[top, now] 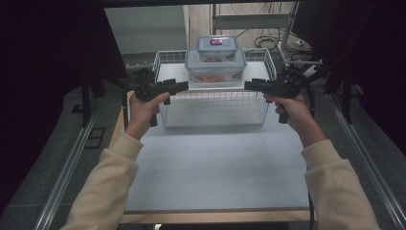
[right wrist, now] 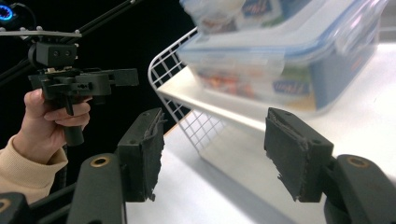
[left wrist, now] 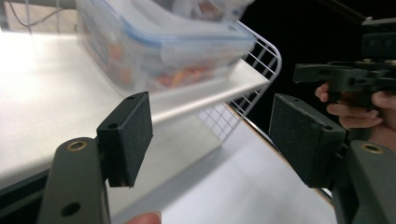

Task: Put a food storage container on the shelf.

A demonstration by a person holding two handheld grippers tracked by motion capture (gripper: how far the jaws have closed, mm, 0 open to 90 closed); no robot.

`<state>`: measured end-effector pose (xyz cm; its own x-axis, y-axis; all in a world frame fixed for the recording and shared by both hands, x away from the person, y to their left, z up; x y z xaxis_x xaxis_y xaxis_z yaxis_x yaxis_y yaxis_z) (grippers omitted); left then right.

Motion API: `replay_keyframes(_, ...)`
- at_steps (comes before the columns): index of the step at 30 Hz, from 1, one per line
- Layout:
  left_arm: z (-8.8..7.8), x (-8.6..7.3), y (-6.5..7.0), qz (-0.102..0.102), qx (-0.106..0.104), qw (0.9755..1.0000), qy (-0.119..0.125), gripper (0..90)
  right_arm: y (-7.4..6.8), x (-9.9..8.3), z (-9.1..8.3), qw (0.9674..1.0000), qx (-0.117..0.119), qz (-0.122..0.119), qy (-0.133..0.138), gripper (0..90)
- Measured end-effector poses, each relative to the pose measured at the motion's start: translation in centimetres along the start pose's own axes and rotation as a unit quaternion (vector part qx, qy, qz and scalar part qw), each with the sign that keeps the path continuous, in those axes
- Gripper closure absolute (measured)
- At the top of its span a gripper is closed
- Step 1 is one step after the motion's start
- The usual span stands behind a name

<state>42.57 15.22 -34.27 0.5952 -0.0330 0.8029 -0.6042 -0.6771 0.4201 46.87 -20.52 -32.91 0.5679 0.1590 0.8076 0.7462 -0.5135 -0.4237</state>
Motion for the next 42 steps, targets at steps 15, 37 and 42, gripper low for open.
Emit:
replay_keyframes(15, 1.0, -11.2, 0.3, 0.002, -0.019, 0.9992, -0.035, 28.8, 0.0, -10.6, -0.3, 0.9996, 0.026, -0.001, -0.012, 37.0)
replay_keyframes(37, 3.4, -16.9, 0.6, -0.006, -0.014, 0.9982, -0.058, 26.7, 0.5, -17.6, 0.8, 0.9984, -0.008, -0.022, -0.052, 34.1)
replay_keyframes(42, 3.7, -17.1, 0.2, 0.005, 0.003, 0.9980, -0.063, 23.6, 0.4, -17.6, 0.8, 0.9982, -0.013, -0.027, -0.051, 25.5)
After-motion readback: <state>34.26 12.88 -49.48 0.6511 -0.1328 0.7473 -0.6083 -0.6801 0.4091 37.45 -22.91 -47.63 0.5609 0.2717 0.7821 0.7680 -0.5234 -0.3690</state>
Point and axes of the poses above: each handheld gripper's, and its own axes: z roughly forward along the jaws, x roughly out of its top, y roughly to its right, the point moved 3 cm from there along z, roughly forward along the jaws, and after that the axes turned 8 degrees about -y, right-handed, at the moved point
